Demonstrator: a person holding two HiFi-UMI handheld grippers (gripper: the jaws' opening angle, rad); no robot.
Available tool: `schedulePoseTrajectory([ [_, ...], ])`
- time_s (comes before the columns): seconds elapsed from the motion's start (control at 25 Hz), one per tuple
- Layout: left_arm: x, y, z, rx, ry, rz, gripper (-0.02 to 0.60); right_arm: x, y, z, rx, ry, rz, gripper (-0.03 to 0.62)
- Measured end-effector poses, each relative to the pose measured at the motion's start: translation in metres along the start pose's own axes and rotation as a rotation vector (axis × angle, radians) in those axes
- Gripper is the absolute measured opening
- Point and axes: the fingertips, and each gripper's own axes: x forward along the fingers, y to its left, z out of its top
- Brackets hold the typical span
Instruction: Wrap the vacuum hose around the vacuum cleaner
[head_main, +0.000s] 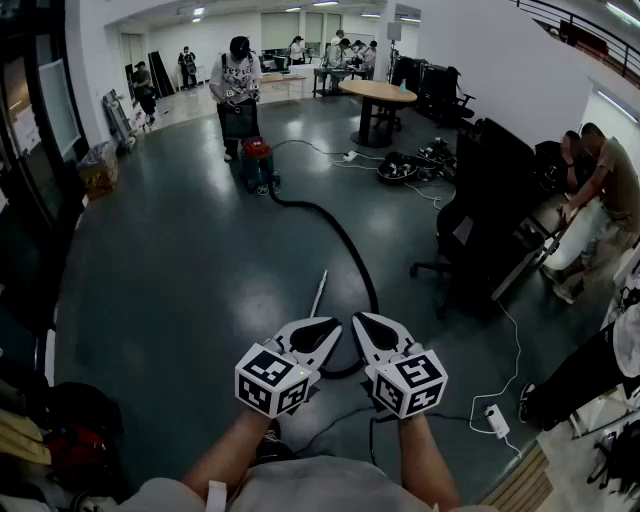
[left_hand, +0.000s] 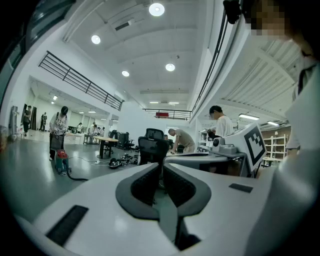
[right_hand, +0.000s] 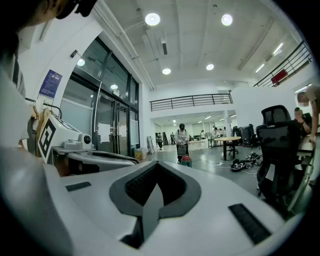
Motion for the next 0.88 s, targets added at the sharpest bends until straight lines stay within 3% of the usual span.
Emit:
schedulePoseTrajectory([
  [0.56, 0.001, 0.008, -0.006, -0.009, 0.015, -0.003, 0.035, 0.008, -0.006, -0.008, -0.006, 0.032, -0.027, 0.006],
  [0.88, 0.003, 0.04, -0.009, -0.003, 0.03, -0.007, 0.035, 0.034, -0.011, -0.015, -0.008, 0.052, -0.042, 0.006],
])
